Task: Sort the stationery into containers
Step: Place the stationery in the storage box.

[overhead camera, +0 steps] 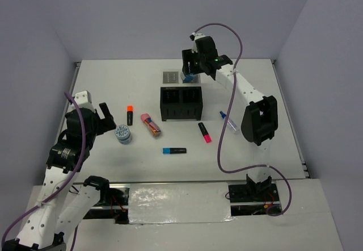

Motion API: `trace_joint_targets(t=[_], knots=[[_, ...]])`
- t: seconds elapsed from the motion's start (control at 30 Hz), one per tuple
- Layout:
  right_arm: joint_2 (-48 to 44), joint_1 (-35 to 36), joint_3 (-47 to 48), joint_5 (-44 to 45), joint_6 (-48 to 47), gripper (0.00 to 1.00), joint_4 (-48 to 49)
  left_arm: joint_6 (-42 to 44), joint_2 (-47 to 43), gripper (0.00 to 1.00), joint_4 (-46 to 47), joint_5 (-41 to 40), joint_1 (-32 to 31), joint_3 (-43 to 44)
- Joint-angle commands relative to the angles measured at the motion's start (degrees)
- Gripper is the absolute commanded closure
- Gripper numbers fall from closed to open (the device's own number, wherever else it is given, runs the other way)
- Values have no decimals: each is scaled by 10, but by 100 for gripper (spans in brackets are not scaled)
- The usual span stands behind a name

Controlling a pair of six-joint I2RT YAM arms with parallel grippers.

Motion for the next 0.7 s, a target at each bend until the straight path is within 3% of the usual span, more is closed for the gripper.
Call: trace_joint_targets(t=[0.0,0.27,0.67], knots=[[-11,11,47,30,-28,100,12,17,-3,1,30,11,3,7],[-24,11,9,61,-32,100,11,19,-4,1,32,16,3,8],[-6,11,42,68,-29,99,-31,19,-1,1,32,17,3,8]])
